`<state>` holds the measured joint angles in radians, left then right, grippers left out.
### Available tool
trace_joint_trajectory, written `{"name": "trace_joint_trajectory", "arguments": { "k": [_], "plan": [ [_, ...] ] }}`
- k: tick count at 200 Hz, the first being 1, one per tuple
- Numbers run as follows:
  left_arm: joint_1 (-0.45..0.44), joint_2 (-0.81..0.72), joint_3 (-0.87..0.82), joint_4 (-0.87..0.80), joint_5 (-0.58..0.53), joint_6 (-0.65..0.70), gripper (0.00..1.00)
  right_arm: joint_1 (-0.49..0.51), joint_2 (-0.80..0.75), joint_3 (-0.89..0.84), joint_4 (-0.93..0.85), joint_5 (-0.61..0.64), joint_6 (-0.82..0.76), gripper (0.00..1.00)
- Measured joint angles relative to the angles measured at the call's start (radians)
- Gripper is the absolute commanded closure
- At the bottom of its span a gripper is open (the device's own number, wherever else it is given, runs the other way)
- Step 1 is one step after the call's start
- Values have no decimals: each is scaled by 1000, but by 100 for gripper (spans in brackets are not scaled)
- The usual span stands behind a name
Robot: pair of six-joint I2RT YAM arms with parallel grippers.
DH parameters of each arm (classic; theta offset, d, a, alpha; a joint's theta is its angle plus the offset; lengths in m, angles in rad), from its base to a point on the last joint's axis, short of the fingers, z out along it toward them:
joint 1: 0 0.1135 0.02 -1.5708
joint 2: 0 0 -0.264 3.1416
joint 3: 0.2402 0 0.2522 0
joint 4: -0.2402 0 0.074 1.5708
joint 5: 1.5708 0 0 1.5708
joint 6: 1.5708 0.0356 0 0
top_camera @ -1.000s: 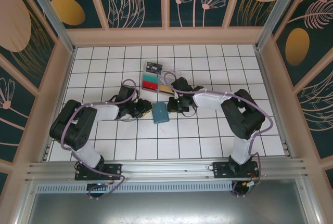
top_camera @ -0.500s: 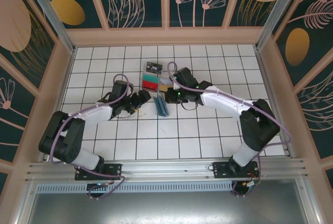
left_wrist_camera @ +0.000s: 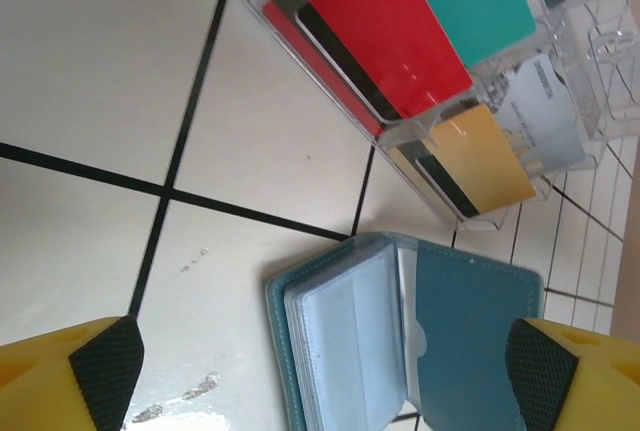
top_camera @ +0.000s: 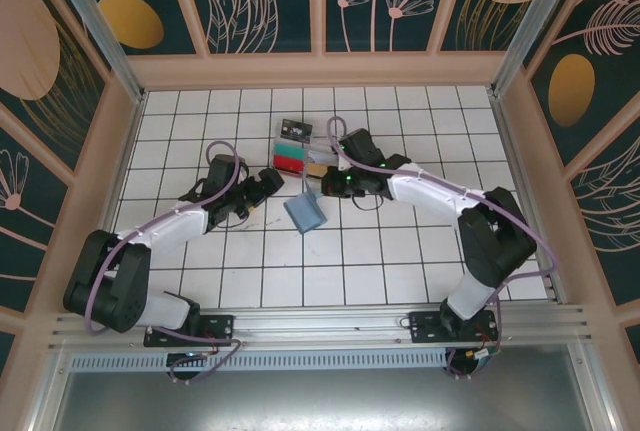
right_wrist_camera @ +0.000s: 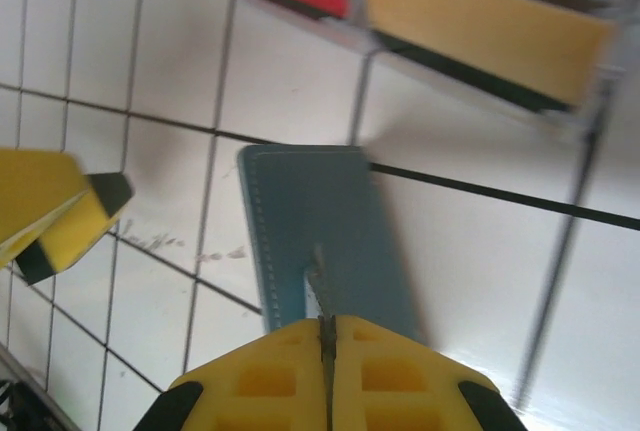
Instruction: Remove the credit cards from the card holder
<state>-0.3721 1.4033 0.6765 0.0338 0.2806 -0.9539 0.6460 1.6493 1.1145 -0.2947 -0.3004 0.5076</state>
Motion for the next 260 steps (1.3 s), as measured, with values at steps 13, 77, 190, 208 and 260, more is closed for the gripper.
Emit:
{"name": "trace_joint_trajectory", "arguments": {
  "k": [13, 77, 190, 208, 260],
  "plan": [
    [0, 8, 0, 22, 34, 6, 12, -35, -21, -37, -1, 5, 0, 100],
    [-54, 102, 5, 142, 199, 6, 32, -129, -46, -206, -27, 21, -34, 100],
    [-85, 255, 84, 169, 258, 52, 61, -143, 14, -206, -23, 39, -65, 100],
    [-85, 256, 84, 169, 262, 56, 67, -143, 19, -206, -21, 41, -65, 100],
    [-85, 250, 94, 142, 260, 77, 64, -143, 27, -206, -14, 42, -64, 100]
  ]
}}
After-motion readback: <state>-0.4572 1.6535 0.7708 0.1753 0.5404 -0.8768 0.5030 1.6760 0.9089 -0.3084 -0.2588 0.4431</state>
